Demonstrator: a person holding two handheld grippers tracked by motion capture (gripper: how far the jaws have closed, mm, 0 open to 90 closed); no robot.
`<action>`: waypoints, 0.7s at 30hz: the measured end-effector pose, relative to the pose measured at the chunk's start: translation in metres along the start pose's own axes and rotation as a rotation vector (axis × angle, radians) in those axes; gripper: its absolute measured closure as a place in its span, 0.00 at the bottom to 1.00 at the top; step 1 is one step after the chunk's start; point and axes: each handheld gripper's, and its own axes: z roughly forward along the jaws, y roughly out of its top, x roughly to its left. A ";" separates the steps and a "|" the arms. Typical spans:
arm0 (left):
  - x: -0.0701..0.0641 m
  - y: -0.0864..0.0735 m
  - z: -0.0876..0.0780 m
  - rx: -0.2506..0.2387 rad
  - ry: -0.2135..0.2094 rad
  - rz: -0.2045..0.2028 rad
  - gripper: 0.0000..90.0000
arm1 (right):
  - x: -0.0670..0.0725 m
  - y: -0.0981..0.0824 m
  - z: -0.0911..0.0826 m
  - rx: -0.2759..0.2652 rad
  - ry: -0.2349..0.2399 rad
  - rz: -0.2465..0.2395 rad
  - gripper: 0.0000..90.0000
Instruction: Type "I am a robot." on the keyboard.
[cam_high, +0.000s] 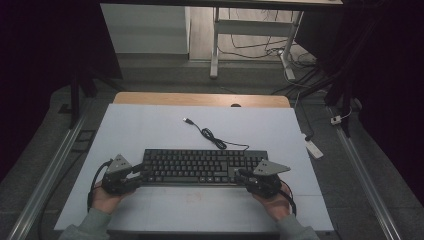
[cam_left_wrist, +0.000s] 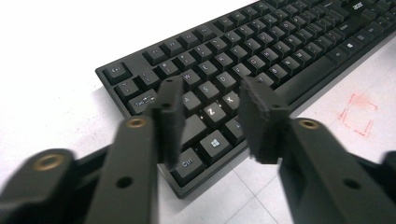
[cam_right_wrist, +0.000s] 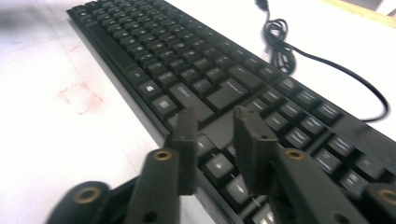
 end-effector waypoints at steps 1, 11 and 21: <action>0.000 0.000 0.001 0.002 -0.002 0.001 0.75 | 0.001 0.001 0.002 0.001 0.006 -0.002 0.86; 0.000 0.002 0.004 0.013 -0.002 0.015 0.98 | 0.011 0.017 0.018 0.000 0.048 -0.033 1.00; 0.001 0.003 0.013 0.058 0.019 0.025 0.99 | 0.019 0.031 0.039 -0.001 0.068 -0.040 1.00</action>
